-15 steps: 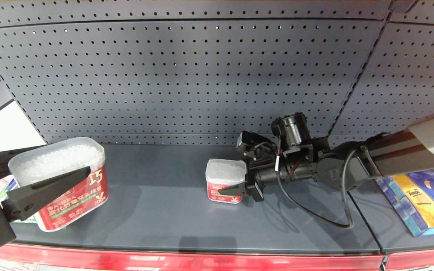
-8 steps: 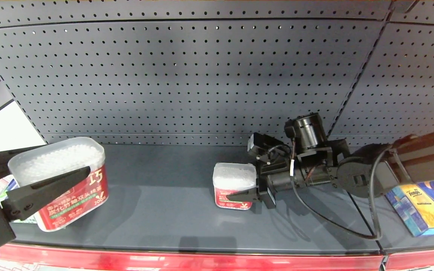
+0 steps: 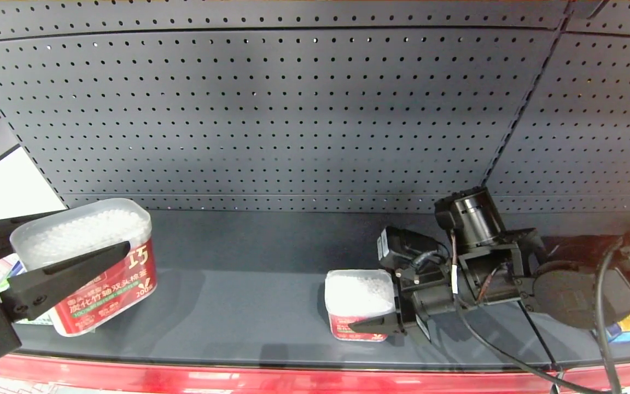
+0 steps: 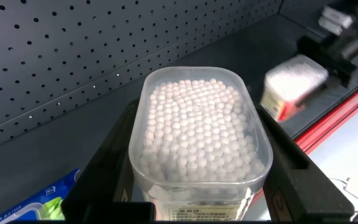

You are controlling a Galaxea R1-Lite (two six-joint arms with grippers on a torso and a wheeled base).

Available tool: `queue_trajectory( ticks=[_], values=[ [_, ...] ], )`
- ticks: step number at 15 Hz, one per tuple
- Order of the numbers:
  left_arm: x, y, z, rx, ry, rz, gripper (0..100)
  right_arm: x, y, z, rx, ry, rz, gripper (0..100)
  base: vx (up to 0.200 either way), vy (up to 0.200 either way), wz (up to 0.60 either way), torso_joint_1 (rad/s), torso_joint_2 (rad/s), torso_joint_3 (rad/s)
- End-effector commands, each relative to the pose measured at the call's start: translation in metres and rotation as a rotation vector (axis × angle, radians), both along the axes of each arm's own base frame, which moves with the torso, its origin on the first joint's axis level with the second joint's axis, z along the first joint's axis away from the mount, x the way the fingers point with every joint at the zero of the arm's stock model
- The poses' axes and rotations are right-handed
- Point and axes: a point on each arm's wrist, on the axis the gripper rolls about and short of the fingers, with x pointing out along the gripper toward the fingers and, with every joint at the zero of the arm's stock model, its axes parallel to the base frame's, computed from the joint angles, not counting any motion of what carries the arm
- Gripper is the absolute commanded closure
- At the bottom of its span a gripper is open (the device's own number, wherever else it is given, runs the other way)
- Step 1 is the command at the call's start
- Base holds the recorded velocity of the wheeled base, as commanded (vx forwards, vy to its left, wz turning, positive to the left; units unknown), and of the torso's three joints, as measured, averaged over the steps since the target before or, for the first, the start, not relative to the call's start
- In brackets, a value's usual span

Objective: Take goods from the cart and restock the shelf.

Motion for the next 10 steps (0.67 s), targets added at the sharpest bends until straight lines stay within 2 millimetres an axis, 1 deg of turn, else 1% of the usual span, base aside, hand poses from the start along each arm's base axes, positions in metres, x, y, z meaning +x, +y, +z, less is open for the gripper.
queue_trajectory(
  ticks=[1, 10],
  values=[
    [-0.0001, 0.0, 0.0002, 0.0, -0.001, 0.0, 100, -0.0139, -0.0036, -0.0046, -0.027, 0.009, 0.01, 100, 0.0, 0.0, 0.0, 0.0, 0.0, 0.0],
    [-0.0011, 0.0004, 0.0007, -0.001, -0.006, 0.0, 100, -0.0224, -0.0008, -0.0073, -0.049, 0.008, 0.004, 100, 0.0, 0.0, 0.0, 0.0, 0.0, 0.0]
  ],
)
